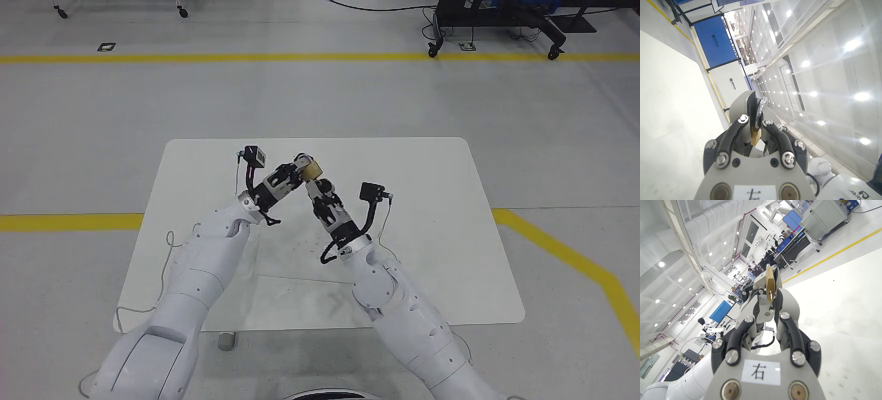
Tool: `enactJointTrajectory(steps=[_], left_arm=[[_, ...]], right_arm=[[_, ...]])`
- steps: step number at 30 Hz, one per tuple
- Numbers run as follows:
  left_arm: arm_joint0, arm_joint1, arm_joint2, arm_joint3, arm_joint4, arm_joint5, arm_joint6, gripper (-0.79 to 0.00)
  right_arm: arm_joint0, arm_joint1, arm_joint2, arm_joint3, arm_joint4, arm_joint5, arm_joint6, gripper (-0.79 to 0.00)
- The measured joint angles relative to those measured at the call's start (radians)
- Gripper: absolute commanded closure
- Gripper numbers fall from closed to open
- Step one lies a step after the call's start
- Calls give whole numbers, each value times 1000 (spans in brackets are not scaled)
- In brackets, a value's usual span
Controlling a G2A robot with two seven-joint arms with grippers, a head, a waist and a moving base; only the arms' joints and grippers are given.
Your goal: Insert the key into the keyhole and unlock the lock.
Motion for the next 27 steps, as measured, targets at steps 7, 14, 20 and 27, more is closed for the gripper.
enactJointTrajectory(steps=[7,14,20,27], left_arm=[[-2,-1,3,6,-7,-4,0,0],[-5,0,-8,14,-30,3,2,0],[-8,2,-11,18,-36,8,-2,0],[-9,1,-5,18,-31,10,-11,0]], right_arm=[[-3,1,7,-5,8,-5,4,-256],[-8,3,18,-11,19,-8,11,-252],[-13,5,25,-18,26,-11,21,-55],[-6,3,22,-11,26,-1,17,0]])
